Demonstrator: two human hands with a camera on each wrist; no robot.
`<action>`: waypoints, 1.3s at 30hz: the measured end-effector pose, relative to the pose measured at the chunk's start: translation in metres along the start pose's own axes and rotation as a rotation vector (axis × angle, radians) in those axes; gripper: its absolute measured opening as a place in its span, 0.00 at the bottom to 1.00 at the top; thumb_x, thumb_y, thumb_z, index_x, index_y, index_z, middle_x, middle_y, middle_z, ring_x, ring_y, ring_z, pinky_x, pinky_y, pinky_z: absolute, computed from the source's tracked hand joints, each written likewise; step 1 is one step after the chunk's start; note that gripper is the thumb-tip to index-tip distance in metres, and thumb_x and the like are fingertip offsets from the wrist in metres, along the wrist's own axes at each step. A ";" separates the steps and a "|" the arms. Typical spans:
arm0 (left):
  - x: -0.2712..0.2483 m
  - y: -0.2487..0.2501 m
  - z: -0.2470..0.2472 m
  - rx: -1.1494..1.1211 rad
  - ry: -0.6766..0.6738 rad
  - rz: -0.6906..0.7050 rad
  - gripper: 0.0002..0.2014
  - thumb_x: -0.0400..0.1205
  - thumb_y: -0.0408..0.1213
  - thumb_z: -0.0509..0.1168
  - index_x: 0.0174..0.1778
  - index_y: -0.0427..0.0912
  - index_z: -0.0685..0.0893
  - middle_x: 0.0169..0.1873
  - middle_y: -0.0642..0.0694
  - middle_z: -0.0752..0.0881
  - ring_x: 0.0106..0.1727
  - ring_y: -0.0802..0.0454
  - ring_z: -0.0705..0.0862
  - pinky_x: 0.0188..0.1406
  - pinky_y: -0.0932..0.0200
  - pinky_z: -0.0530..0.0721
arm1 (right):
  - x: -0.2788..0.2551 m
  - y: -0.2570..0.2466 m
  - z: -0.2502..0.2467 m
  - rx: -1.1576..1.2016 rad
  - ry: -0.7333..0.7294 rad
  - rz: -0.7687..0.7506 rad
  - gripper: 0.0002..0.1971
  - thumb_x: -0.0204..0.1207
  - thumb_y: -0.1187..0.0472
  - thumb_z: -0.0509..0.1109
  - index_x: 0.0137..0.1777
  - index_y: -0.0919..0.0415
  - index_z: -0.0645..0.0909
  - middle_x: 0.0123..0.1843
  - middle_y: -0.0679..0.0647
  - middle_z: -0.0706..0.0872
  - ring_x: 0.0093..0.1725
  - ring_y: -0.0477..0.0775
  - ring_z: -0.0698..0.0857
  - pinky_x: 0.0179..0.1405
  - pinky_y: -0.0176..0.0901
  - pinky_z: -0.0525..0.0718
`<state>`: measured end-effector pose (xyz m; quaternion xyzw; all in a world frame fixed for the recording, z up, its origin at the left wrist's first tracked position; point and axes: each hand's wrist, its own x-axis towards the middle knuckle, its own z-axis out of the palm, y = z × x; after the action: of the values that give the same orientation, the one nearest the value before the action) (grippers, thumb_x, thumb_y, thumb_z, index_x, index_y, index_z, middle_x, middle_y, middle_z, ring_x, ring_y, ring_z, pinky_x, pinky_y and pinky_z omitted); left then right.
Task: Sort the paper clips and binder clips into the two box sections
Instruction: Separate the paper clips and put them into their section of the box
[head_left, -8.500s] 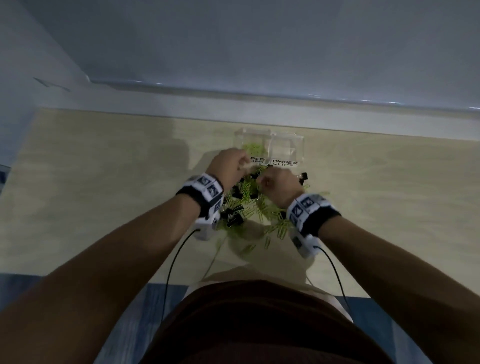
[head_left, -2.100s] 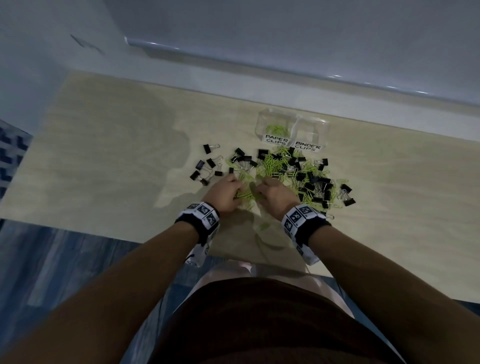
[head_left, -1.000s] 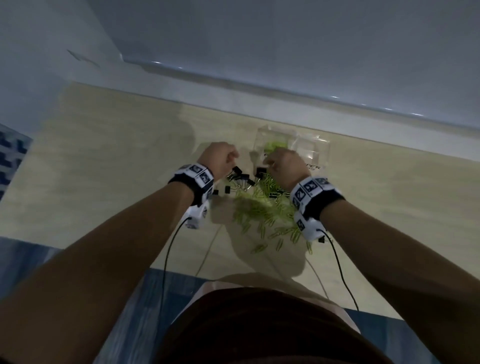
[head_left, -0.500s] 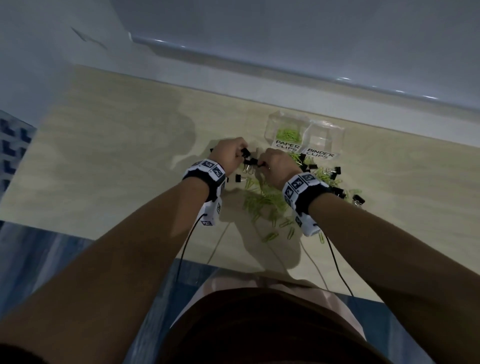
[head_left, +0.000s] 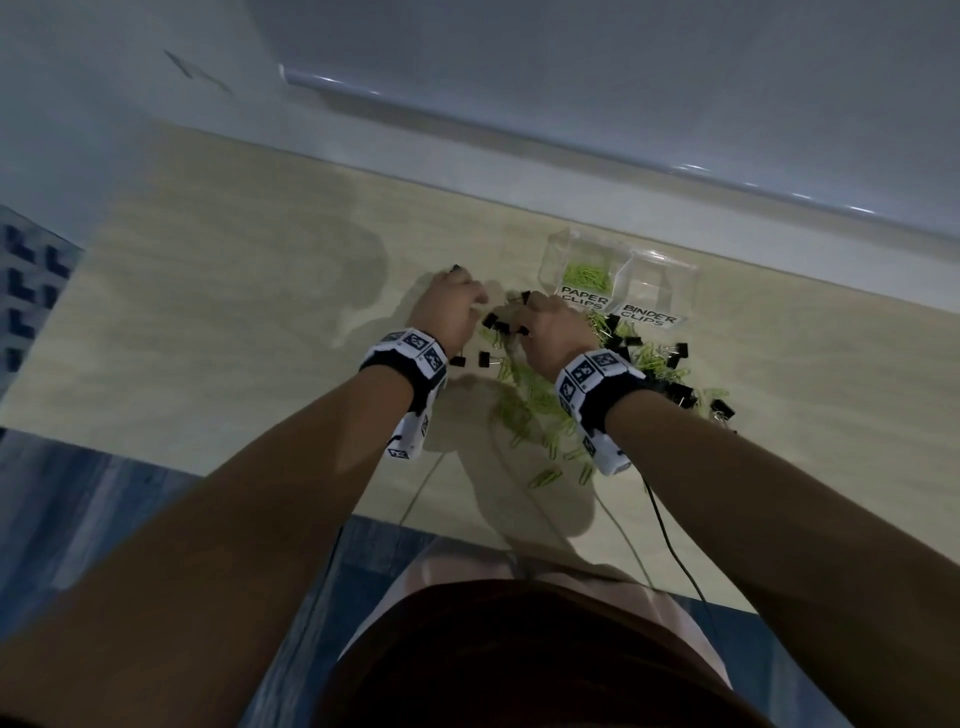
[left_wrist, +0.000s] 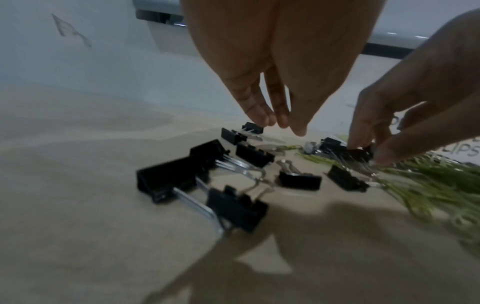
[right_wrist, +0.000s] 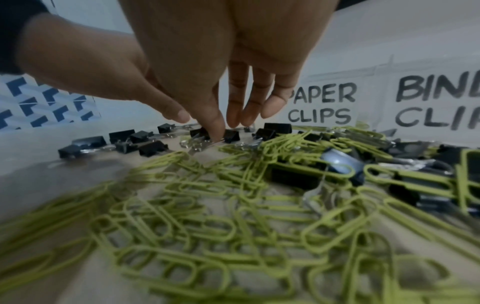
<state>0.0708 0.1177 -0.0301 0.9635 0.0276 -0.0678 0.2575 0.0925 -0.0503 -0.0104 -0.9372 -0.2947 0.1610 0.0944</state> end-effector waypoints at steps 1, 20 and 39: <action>-0.001 0.003 0.002 0.022 -0.039 0.021 0.13 0.80 0.28 0.60 0.60 0.35 0.83 0.61 0.38 0.80 0.65 0.39 0.74 0.64 0.48 0.74 | 0.000 0.000 0.000 -0.014 -0.015 0.000 0.22 0.74 0.68 0.66 0.67 0.50 0.78 0.64 0.58 0.78 0.63 0.65 0.75 0.57 0.57 0.78; -0.070 0.016 0.026 0.253 -0.154 0.153 0.19 0.83 0.42 0.59 0.68 0.41 0.78 0.66 0.41 0.77 0.70 0.40 0.69 0.66 0.48 0.65 | -0.004 0.004 0.000 -0.140 -0.109 -0.042 0.25 0.71 0.67 0.66 0.69 0.52 0.75 0.68 0.51 0.74 0.67 0.60 0.69 0.64 0.61 0.69; -0.078 0.013 0.007 0.148 -0.144 0.182 0.15 0.73 0.27 0.65 0.57 0.31 0.83 0.56 0.34 0.80 0.59 0.35 0.76 0.59 0.42 0.78 | -0.080 0.001 0.024 -0.245 -0.198 -0.298 0.32 0.72 0.72 0.60 0.78 0.58 0.62 0.81 0.54 0.58 0.74 0.59 0.66 0.68 0.62 0.67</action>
<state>-0.0063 0.1017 -0.0188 0.9710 -0.0834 -0.1153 0.1920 0.0223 -0.0954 -0.0135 -0.8673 -0.4553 0.1994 -0.0267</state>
